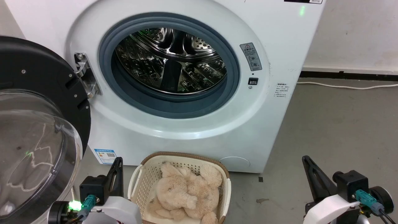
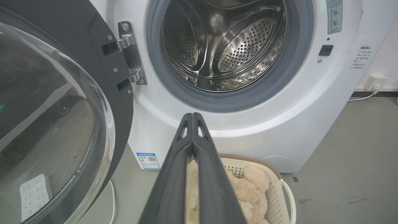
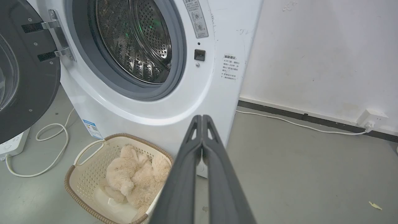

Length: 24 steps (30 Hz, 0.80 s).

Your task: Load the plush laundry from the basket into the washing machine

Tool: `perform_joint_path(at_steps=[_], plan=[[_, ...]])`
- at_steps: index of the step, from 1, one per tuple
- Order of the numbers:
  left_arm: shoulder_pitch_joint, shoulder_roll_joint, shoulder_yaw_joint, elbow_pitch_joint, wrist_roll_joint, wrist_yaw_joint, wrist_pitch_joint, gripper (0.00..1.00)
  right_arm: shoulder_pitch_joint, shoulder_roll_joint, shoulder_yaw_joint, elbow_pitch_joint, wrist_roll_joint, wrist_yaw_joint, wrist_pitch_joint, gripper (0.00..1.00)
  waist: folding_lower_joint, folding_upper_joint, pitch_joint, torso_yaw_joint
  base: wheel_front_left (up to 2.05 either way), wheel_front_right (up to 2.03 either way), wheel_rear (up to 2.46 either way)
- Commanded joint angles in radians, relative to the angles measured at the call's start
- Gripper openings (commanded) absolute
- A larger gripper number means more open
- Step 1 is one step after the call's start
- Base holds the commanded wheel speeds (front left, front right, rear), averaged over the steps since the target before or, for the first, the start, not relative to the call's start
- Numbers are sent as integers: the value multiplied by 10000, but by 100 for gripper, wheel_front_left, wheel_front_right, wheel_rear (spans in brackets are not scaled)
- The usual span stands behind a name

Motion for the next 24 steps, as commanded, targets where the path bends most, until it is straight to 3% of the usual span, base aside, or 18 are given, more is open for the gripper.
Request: perform_joint_path(at_steps=[1,24], plan=[[-149,1,9,-49,26,1,3,0,-116,-6,1,-47,-76,6,3,0,0,0,0,0,0,0,0],[-149,1,9,-49,26,1,3,0,-116,-6,1,-47,-76,6,3,0,0,0,0,0,0,0,0]])
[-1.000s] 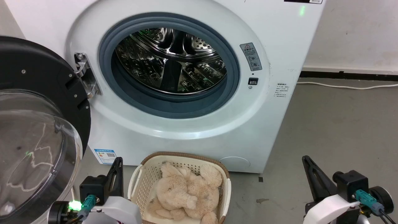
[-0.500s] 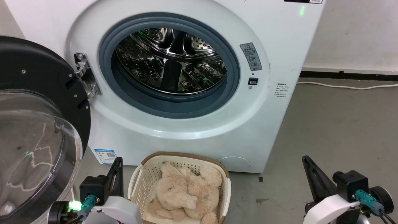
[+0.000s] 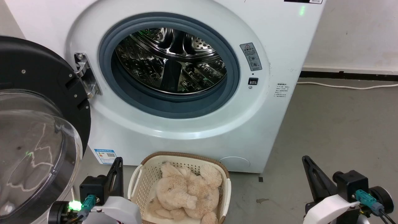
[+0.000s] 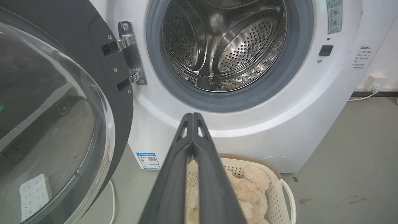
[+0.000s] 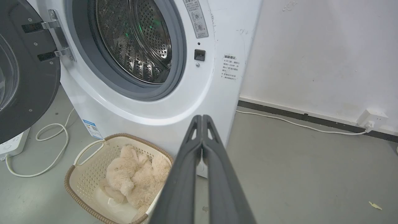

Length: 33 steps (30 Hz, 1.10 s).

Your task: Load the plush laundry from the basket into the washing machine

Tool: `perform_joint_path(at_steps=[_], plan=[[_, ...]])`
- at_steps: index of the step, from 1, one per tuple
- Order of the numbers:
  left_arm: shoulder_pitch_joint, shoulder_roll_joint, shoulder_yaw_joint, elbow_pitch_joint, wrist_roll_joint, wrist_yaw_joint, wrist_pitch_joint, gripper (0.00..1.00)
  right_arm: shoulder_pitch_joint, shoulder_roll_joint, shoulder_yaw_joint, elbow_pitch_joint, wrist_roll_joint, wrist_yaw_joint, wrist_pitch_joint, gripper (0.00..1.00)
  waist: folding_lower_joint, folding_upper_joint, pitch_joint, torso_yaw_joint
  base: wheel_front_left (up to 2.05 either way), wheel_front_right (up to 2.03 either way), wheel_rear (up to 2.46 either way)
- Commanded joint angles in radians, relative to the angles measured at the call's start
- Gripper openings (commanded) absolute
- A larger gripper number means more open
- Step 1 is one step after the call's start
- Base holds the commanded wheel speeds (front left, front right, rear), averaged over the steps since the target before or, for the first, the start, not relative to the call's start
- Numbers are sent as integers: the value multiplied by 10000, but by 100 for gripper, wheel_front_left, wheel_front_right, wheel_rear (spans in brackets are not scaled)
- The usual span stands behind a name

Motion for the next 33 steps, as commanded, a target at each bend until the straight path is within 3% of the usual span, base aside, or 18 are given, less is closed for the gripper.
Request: perform_joint_path(at_steps=[1,9,10,11,12,33], plan=[[-149,1,7,-49,26,1,3,0,-116,-6,-1,-47,-76,6,3,0,0,0,0,0,0,0,0],[-149,1,7,-49,26,1,3,0,-116,-6,-1,-47,-76,6,3,0,0,0,0,0,0,0,0],[0,0,-1,-1,-2,0,-3,100,0,0,-2,0,4,0,-3,100,0,0,0,0,0,0,0],[4,0,-4,4,-6,-1,-5,0,4,0,1,5,15,0,-5,0,0,0,0,0,0,0,0],[6,0,-9,7,-7,-1,-6,100,4,0,1,6,19,0,-6,100,0,0,0,0,0,0,0],[-124,22,-569,546,-129,-21,-402,100,-37,-1,-269,-16,475,-1,-409,100,0,0,423,-125,0,0,0]])
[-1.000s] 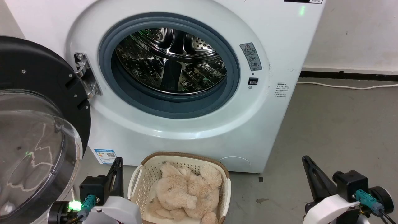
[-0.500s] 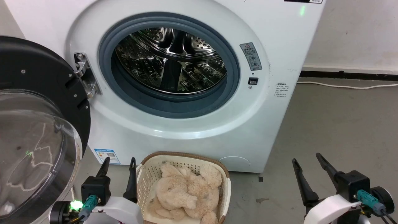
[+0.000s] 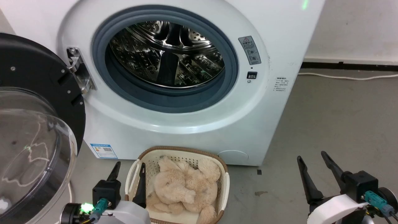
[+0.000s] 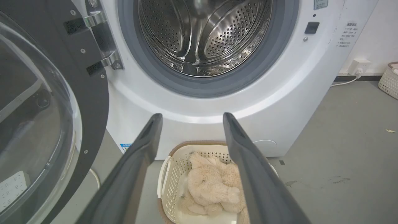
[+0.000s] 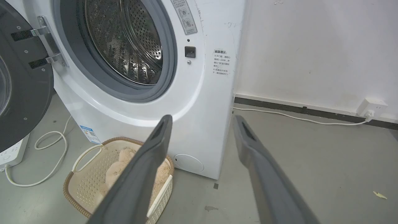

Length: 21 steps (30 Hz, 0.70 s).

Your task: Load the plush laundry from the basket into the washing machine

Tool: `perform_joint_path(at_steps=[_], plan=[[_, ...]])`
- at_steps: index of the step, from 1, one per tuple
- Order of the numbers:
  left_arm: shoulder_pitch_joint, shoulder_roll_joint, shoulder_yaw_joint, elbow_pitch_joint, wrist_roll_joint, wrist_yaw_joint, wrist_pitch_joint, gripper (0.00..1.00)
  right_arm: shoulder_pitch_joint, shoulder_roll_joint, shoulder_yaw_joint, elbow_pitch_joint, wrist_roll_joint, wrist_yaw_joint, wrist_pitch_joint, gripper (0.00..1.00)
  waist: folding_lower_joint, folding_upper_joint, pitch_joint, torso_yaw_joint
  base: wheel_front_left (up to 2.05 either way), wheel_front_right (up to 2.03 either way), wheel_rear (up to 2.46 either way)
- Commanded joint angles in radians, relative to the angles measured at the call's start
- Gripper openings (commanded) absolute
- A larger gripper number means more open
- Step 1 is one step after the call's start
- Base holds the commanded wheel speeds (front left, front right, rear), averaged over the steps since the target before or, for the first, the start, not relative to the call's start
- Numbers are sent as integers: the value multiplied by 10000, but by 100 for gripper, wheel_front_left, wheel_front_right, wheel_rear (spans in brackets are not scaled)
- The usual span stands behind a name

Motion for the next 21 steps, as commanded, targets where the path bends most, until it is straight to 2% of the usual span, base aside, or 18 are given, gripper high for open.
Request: perform_joint_path(at_steps=[1,14,21], plan=[[-159,22,-100,180,-22,8,-116,100,-57,-1,-57,-34,143,1,-133,100,0,0,125,-45,0,0,0],[-914,64,-705,1492,84,-183,105,100,-381,-2,-201,-185,606,2,-384,100,0,0,1025,-305,0,0,0],[-1459,189,-975,2538,-90,-361,605,100,-605,-2,-173,-191,937,2,-529,100,0,0,1575,-547,0,0,0]])
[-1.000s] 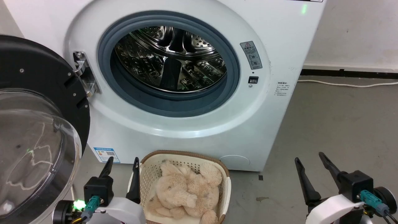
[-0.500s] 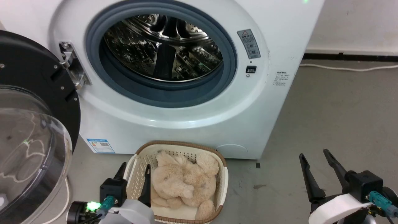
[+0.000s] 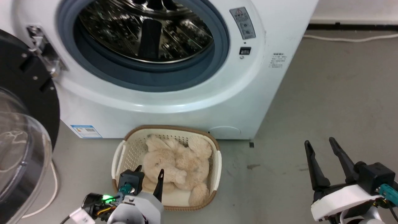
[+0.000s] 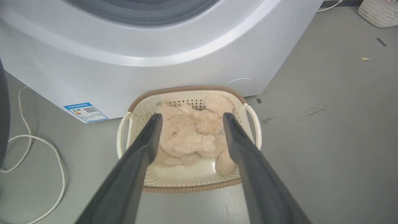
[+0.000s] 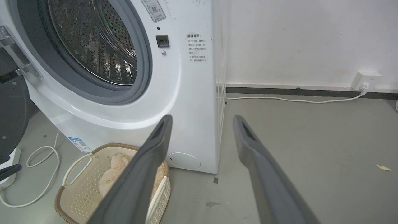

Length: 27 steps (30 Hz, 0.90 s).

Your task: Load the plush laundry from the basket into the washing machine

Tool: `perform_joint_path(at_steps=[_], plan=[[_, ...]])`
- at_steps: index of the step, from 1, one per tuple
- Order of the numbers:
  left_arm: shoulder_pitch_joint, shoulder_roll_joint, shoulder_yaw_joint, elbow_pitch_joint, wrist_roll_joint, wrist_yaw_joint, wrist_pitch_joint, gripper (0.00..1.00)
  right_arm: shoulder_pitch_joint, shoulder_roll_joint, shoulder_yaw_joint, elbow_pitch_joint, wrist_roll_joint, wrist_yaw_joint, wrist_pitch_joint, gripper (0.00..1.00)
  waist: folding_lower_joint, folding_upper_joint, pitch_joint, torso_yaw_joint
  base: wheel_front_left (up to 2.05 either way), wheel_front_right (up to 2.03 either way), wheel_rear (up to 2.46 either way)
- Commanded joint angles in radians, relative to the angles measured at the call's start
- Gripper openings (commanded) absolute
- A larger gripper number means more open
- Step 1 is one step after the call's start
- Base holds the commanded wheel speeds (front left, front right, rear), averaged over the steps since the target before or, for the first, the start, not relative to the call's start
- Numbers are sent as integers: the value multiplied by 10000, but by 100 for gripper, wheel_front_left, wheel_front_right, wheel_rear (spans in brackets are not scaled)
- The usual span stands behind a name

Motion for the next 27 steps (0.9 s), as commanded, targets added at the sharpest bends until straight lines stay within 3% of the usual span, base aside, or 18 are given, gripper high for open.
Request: perform_joint_path(at_steps=[1,27], plan=[[-262,83,-81,194,-43,-39,41,100,-188,-2,-32,-48,134,3,-111,100,-1,-1,164,-102,0,0,0],[-2634,423,-747,3296,-1013,-180,-15,100,-878,-3,-23,-171,1411,4,-655,100,-2,-1,2091,-706,0,0,0]])
